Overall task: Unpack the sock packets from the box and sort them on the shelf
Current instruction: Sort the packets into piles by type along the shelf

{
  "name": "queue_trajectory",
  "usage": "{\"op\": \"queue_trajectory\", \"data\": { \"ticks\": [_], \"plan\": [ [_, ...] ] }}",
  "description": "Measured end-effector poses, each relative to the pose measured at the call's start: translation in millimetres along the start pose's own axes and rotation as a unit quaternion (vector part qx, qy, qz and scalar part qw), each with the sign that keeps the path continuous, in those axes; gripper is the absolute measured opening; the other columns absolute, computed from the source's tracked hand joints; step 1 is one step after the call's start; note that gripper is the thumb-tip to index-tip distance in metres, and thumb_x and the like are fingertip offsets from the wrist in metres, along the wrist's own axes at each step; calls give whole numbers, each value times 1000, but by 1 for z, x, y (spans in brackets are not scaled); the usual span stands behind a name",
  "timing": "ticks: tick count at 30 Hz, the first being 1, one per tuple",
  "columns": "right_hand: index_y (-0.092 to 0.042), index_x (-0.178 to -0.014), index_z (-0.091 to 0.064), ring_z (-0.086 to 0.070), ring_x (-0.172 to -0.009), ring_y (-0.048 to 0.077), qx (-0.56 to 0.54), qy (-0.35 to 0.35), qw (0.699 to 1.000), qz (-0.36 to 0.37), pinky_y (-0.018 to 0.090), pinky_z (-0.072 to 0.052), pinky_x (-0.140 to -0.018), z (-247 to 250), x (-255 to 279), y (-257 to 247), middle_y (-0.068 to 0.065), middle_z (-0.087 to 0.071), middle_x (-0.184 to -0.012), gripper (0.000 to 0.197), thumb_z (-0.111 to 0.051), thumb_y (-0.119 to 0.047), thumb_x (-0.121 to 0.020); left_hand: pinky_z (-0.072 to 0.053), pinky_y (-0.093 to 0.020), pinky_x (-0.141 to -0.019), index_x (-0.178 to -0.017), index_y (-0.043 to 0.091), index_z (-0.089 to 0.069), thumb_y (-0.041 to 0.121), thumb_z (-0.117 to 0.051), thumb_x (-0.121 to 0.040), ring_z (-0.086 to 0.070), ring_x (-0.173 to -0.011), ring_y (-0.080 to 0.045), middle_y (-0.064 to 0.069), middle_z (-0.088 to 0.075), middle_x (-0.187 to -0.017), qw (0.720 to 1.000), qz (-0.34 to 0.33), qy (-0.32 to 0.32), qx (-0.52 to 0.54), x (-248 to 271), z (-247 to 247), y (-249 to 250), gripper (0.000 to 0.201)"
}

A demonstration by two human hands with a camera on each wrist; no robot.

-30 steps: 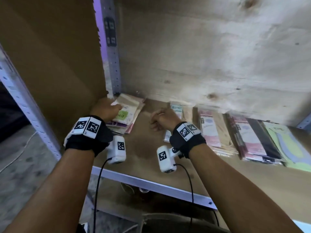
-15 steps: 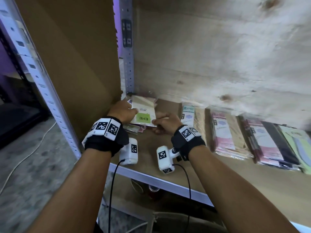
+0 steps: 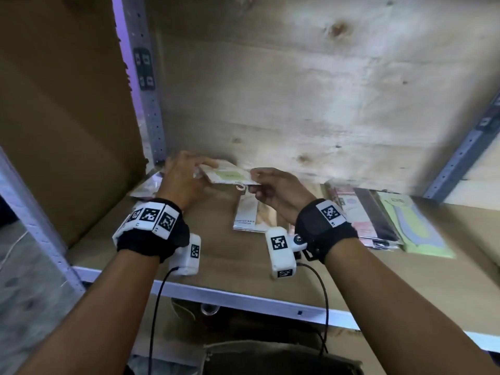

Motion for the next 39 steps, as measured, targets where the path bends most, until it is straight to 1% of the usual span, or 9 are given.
{"op": "queue_trajectory", "data": {
  "ticks": [4, 11, 16, 20, 22, 24, 27, 35, 39],
  "plan": [
    [-9, -95, -65, -66, -63, 19, -57, 7, 998, 27, 22, -52, -57, 19, 24, -33, 12, -69, -77, 9, -59, -15, -94, -37, -39, -91, -90, 15, -70, 26, -66, -91, -51, -103, -27, 6, -55, -92, 984, -117, 129, 21, 1, 2, 49, 11],
    [-15, -89, -59, -62, -71, 21, -28, 32, 996, 83, 28, -42, -63, 67, 59, -66, 7, -65, -82, 37, -56, -52, -93, -40, -36, -73, -68, 33, -49, 44, -60, -93, -53, -78, -24, 13, -50, -70, 980, -157, 90, 78, 4, -20, 109, 30],
    [-6, -101, -70, -51, -73, 16, 95, 92, 984, 119, 23, -39, -60, 100, 77, -47, 3, -59, -85, 29, -71, -30, -85, -57, -52, -85, -104, 10, -71, 35, -67, -92, -68, -99, -37, -13, -74, -104, 952, -42, -39, 302, 7, -65, 120, 28],
    [-8, -93, -66, -61, -69, 22, 176, 95, 975, 95, 18, -44, -48, 116, 81, -21, 8, -68, -84, 23, -78, -24, -82, -52, -59, -94, -103, 4, -72, 34, -72, -88, -70, -93, -24, -3, -73, -103, 916, 48, -76, 391, 11, -101, 120, 33],
    [0, -106, -64, -69, -89, 37, 203, 87, 972, 79, 28, -56, -68, 122, 78, -11, 17, -73, -102, 30, -76, -18, -84, -47, -64, -96, -101, -6, -67, 40, -74, -84, -63, -90, -22, -7, -66, -98, 903, 79, -80, 415, 11, -116, 117, 49],
    [0, -120, -61, -66, -107, 38, 212, 69, 972, 68, 43, -54, -92, 124, 77, -5, 18, -71, -114, 38, -73, -10, -86, -51, -57, -97, -99, 10, -75, 40, -75, -82, -70, -97, -23, -3, -74, -102, 890, 101, -82, 437, 10, -127, 113, 35],
    [2, -126, -56, -63, -111, 42, 207, 54, 975, 52, 57, -49, -98, 133, 73, 0, 23, -68, -119, 40, -68, -3, -88, -56, -44, -93, -103, 21, -77, 40, -76, -81, -73, -99, -19, 3, -77, -103, 886, 126, -97, 436, 7, -140, 108, 29],
    [-24, -109, -64, -71, -97, 8, 253, -41, 966, 17, 15, -53, -78, 148, 82, 6, -6, -76, -102, 26, -63, -4, -93, -57, -42, -91, -117, 14, -65, 34, -76, -83, -69, -105, -27, -8, -72, -113, 874, 196, -28, 443, -8, -127, 85, 42],
    [-9, -124, -62, -66, -111, 33, 284, -54, 957, 6, 45, -52, -98, 148, 93, 4, 16, -70, -118, 31, -62, -5, -93, -55, -39, -86, -112, 8, -70, 37, -76, -83, -69, -90, -26, -16, -75, -107, 870, 205, -24, 448, -5, -115, 77, 41]
  ]
}}
Point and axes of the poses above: each hand's wrist, its own x-axis away from the middle knuckle, its own z-axis out of the back of the hand, y = z × x, the point moved 3 cm from there along -x, towards the middle knuckle
